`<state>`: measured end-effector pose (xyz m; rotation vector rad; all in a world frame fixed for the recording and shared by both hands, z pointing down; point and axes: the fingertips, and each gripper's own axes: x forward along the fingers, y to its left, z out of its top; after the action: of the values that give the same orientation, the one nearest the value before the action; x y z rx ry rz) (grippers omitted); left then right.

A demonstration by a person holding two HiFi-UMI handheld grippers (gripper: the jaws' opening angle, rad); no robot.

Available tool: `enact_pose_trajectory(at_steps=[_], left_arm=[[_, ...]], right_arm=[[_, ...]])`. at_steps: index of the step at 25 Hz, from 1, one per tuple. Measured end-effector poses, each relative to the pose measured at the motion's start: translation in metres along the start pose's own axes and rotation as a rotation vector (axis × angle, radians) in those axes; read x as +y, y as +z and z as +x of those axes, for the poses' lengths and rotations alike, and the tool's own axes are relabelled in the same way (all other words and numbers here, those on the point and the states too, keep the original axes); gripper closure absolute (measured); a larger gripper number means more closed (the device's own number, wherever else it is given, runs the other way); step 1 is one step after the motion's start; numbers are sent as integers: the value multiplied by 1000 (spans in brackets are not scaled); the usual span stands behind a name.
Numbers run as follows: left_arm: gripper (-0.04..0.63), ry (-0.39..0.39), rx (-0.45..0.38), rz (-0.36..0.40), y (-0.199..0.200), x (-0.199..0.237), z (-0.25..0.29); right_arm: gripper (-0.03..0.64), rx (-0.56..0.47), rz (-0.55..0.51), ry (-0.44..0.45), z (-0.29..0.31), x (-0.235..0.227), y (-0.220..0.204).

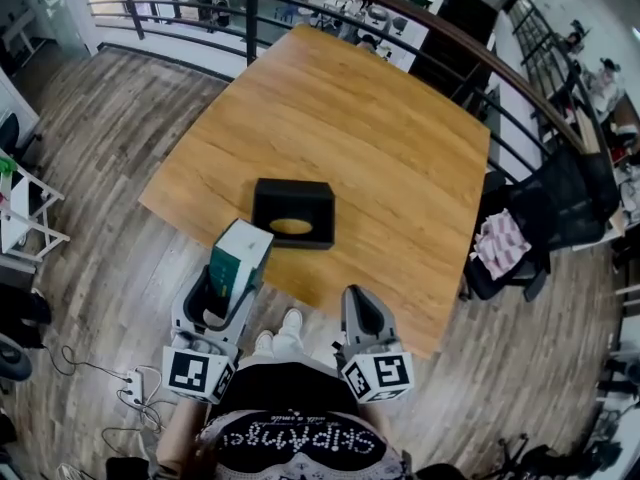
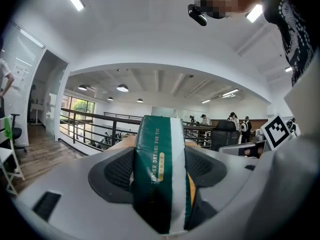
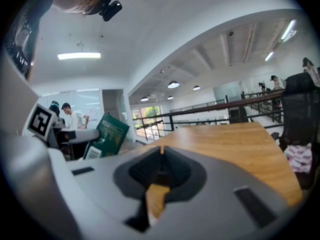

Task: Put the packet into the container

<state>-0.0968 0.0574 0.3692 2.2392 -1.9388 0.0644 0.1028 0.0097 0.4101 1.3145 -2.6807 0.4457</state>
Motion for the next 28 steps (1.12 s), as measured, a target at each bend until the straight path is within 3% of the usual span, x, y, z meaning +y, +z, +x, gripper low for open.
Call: enact_pose_trajectory(at_steps=[19, 28], left_arm=[[252, 61, -24, -19, 3, -12, 49], [252, 53, -37, 5, 11, -16, 46]], right_arm=[[575, 2, -2, 24, 26, -56, 15], [575, 2, 16, 25, 22, -56, 12]])
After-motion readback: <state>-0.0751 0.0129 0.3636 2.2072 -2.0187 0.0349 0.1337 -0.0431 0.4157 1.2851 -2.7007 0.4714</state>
